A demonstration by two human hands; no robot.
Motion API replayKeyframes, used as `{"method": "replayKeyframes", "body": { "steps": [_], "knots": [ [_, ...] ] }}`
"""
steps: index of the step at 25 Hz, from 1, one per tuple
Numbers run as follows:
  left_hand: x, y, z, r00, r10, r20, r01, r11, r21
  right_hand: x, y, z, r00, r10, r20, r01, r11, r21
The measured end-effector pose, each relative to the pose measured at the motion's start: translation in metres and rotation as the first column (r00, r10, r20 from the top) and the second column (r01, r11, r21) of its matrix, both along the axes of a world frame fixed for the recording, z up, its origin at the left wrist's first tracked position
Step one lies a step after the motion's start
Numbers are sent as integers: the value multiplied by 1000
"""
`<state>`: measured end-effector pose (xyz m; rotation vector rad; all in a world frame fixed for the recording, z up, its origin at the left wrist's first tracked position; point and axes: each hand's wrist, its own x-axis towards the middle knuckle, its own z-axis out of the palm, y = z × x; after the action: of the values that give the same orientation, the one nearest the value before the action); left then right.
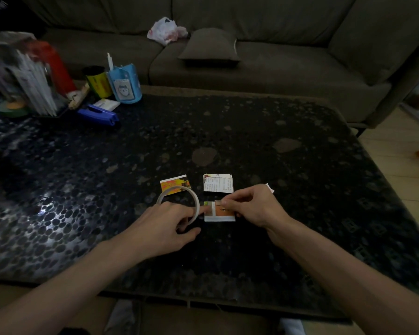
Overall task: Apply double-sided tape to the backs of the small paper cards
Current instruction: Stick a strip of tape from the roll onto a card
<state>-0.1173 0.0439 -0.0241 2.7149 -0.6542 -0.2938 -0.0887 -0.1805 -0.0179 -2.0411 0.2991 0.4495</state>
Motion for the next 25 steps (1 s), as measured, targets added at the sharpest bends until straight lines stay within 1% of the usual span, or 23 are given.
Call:
{"method": "replayKeyframes", "body": {
  "steps": [3, 5, 7, 10, 18, 25],
  "knots": [
    [3, 3, -3, 998, -37, 60, 39, 998, -41, 2, 0, 0, 1000, -12, -17, 12, 1000, 5],
    [2, 2, -5, 992, -61, 107, 63, 998, -17, 2, 1, 0, 999, -5, -45, 5, 1000, 1],
    [3, 3, -10, 991, -57, 119, 59, 998, -13, 2, 2, 0, 998, 6, -70, -6, 1000, -8],
    [6, 4, -12, 991, -70, 117, 65, 997, 47, 4, 6, -1, 996, 11, -93, -14, 999, -36],
    [7, 3, -16, 993, -43, 113, 45, 999, -11, 3, 14, -7, 996, -60, -65, 55, 996, -76],
    [7, -3, -15, 993, -41, 112, 39, 999, 20, 5, 18, -8, 994, -94, -64, 86, 989, -118]
  ]
}}
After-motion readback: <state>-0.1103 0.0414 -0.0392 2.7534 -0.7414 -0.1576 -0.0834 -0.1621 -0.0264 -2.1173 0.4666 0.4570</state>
